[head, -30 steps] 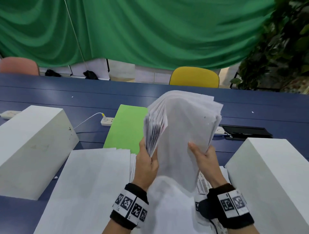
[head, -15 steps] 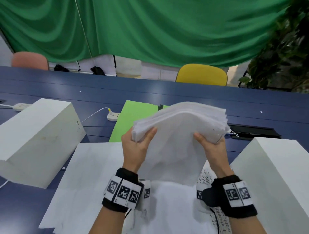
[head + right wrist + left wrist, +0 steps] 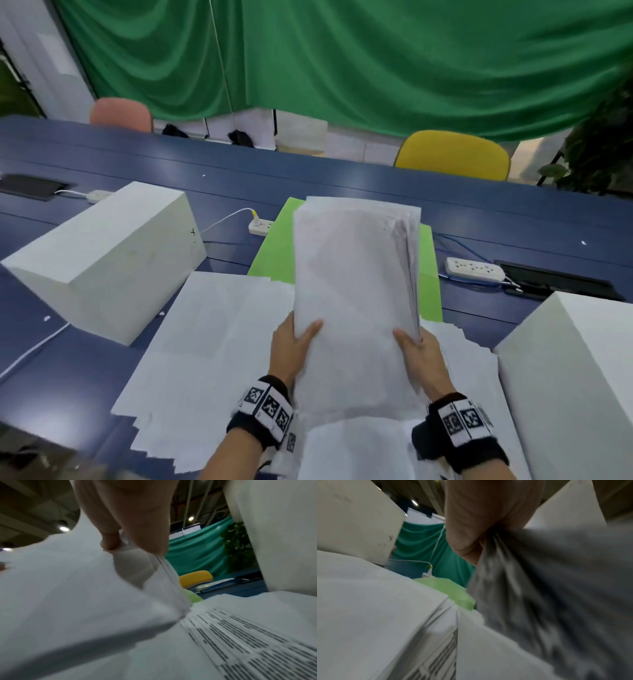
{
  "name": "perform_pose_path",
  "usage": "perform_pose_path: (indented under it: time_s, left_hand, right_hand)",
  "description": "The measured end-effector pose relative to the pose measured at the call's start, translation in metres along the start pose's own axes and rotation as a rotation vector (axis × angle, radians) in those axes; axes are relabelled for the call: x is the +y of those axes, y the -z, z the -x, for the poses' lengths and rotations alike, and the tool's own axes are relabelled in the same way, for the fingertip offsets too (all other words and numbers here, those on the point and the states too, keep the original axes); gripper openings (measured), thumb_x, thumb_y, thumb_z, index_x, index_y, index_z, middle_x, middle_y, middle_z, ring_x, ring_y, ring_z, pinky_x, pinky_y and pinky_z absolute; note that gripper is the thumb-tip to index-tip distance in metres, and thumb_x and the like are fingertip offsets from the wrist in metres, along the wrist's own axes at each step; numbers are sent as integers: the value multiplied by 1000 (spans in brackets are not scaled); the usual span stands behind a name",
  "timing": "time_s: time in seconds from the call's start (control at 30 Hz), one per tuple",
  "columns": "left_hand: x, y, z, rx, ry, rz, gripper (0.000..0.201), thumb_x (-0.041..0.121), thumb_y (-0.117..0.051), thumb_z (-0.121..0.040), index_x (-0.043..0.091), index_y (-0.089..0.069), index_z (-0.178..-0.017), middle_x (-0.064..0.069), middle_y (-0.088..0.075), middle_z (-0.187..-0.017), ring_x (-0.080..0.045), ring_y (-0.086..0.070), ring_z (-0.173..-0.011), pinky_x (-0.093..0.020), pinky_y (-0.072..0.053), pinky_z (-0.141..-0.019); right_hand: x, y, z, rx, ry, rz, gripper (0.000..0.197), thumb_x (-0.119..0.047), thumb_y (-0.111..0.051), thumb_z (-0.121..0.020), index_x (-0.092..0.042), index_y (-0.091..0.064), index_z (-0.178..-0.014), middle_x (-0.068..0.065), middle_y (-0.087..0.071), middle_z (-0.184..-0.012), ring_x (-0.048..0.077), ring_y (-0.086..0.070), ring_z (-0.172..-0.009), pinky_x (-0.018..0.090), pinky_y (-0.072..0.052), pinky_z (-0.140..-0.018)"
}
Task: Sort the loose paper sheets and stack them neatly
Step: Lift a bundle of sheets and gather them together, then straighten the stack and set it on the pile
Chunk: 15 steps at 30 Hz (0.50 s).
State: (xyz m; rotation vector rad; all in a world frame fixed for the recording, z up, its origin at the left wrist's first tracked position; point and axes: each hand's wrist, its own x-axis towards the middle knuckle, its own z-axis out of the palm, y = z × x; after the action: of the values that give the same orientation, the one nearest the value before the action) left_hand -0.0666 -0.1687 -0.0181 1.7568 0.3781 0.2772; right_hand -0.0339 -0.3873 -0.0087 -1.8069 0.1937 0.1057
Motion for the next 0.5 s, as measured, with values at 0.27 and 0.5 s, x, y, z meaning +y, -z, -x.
perform_pose_path:
  time_s: [0.27,0.5]
  left_hand:
    - [-35,105,-25,363,133,-243,27,15,-49,-95,-3,-59,-112,-18,-61,-116,-27,-55,-106,-27,-39,-85]
    - [-93,167,-62,196,470,-499,46,12,-52,-92,-8,-41,-132,-28,-44,-136,-39,-43,-125,-38,-32,-104]
  right_hand:
    - [-24,-51,8,-207,-68,-199,14,-12,-55,-91,-11,-62,-104,5,-69,-94,20,-64,-88,32,-51,-83]
    - [13,-125,12,-409,-295,27,27,-17,-57,-92,-3,-60,-115,8,-68,-106,22,-65,-96,38,-51,-91]
